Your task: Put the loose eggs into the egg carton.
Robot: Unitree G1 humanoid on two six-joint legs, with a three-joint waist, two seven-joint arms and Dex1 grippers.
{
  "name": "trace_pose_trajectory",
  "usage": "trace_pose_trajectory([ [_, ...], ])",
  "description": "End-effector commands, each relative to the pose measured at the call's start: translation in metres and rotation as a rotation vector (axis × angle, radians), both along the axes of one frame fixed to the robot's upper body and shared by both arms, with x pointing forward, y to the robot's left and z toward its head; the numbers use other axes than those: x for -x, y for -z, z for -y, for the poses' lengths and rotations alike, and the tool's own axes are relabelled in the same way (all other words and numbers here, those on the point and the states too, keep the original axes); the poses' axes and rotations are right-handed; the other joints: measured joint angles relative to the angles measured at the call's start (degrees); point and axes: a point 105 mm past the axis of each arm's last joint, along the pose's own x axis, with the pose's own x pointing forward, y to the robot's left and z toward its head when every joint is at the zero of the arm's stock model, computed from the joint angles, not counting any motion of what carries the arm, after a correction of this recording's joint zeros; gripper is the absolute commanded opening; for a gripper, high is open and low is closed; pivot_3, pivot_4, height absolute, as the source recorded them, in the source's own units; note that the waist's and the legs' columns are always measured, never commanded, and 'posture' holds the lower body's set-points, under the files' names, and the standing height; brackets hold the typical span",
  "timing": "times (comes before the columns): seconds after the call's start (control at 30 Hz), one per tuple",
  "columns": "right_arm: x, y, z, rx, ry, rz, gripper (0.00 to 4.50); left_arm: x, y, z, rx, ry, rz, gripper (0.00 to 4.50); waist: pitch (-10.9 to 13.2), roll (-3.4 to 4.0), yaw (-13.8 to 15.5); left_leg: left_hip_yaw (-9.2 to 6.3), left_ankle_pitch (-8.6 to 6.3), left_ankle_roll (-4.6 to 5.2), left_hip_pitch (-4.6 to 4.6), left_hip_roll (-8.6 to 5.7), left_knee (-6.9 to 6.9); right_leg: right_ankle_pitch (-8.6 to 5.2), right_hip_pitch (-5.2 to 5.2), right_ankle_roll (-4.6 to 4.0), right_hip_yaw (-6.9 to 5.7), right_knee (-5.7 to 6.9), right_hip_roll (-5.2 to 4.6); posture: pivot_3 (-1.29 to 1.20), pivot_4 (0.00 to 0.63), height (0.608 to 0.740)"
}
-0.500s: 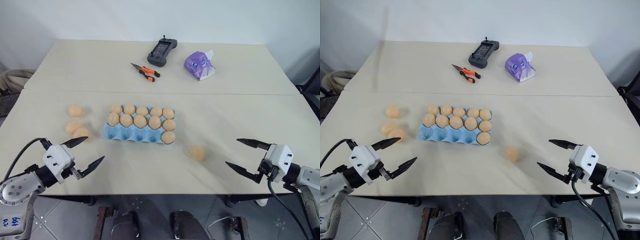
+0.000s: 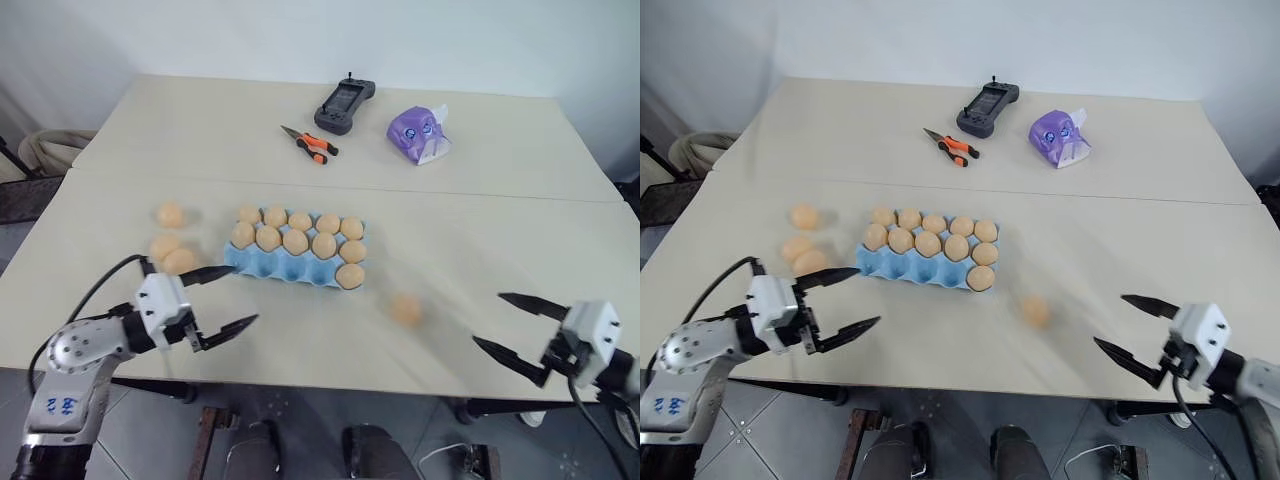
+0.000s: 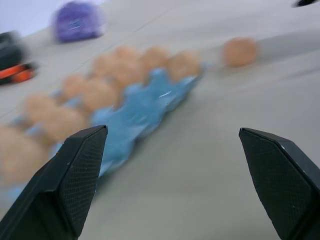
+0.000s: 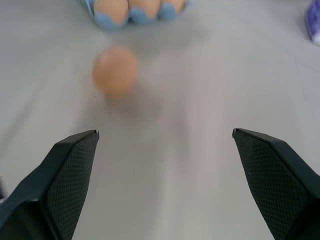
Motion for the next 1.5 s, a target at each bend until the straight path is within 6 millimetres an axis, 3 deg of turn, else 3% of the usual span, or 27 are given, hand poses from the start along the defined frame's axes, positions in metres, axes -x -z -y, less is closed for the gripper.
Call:
trace_pose_trajectory([
  [0.03, 0.003, -0.003, -0.003, 0.037, -0.037, 0.025, 4.5, 0.006, -0.003, 0.007, -0.034, 0.098, 0.036, 4.49, 0.0, 0.02, -0.6, 0.06, 0.0, 0.0, 0.04, 0.03, 0.0, 0.01, -0.01, 0.01, -0.01, 0.03, 0.0, 0.0, 0.15, 0.74],
  [0.17, -0.004, 0.001, -0.029, 0.002, -0.107, -0.018, 4.5, 0.002, -0.001, 0.002, -0.051, 0.099, 0.032, 4.49, 0.0, 0.03, -1.0, 0.05, 0.07, -0.05, 0.2, 0.09, 0.02, 0.02, 0.0, 0.02, 0.07, 0.24, 0.01, 0.0, 0.15, 0.74],
  [0.4, -0.047, 0.0, -0.085, -0.082, -0.127, -0.038, 4.5, 0.004, 0.003, -0.003, -0.067, 0.093, 0.025, 4.49, 0.0, 0.06, -1.8, -0.09, 0.1, -0.01, 0.14, 0.15, 0.02, 0.05, -0.02, -0.02, 0.04, 0.37, -0.15, 0.0, 0.15, 0.74],
  [0.67, -0.074, 0.021, -0.119, -0.085, -0.169, -0.12, 4.5, 0.005, 0.003, -0.002, -0.058, 0.057, 0.038, 4.49, 0.0, 0.07, -1.2, -0.06, 0.13, -0.03, -0.11, 0.06, 0.01, 0.03, -0.23, -0.03, 0.0, 0.23, -0.06, 0.0, 0.15, 0.74],
  [0.8, -0.081, 0.024, -0.127, -0.071, -0.178, -0.108, 3.63, 0.003, 0.003, -0.005, -0.052, 0.027, 0.044, 4.5, 0.0, 0.07, -1.1, 0.1, 0.13, -0.04, -0.09, 0.08, 0.05, 0.03, -0.34, -0.02, -0.04, 0.35, 0.03, 0.0, 0.15, 0.74],
  [0.97, -0.081, 0.004, -0.134, -0.105, -0.228, -0.025, 2.01, 0.002, 0.004, -0.01, -0.032, -0.031, 0.047, 4.5, 0.0, 0.07, -1.0, 0.14, 0.13, -0.03, -0.08, 0.09, 0.14, 0.04, -0.33, 0.01, -0.09, 0.43, 0.01, 0.0, 0.15, 0.74],
  [1.07, -0.078, -0.017, -0.147, -0.148, -0.291, 0.028, 1.95, 0.001, 0.005, -0.019, -0.001, -0.113, 0.045, 4.5, 0.0, 0.07, -1.3, 0.17, 0.12, -0.02, -0.07, 0.12, 0.15, 0.05, -0.36, 0.01, -0.07, 0.45, -0.01, 0.0, 0.15, 0.74],
  [1.27, -0.08, -0.056, -0.215, -0.226, -0.452, 0.104, 1.95, -0.001, 0.011, -0.058, 0.072, -0.392, 0.029, 4.5, 0.0, 0.05, -2.4, 0.23, 0.14, -0.04, -0.08, 0.26, 0.15, 0.04, -0.58, 0.0, 0.02, 0.78, 0.06, 0.0, 0.15, 0.74],
  [1.4, -0.095, -0.061, -0.255, -0.239, -0.454, 0.121, 1.95, 0.006, 0.018, -0.073, 0.082, -0.493, 0.019, 4.5, -0.1, 0.02, -2.2, 0.27, 0.28, -0.18, -0.15, 0.33, 0.13, -0.03, -0.91, -0.14, 0.04, 1.07, 0.05, 0.0, 0.15, 0.74],
  [1.5, -0.104, -0.052, -0.276, -0.21, -0.445, 0.099, 1.95, 0.01, 0.02, -0.076, 0.082, -0.525, 0.022, 4.5, -0.1, -0.06, -2.0, 0.29, 0.3, -0.19, -0.2, 0.33, 0.14, -0.04, -0.95, -0.17, 0.01, 1.08, -0.02, 0.0, 0.15, 0.74],
])
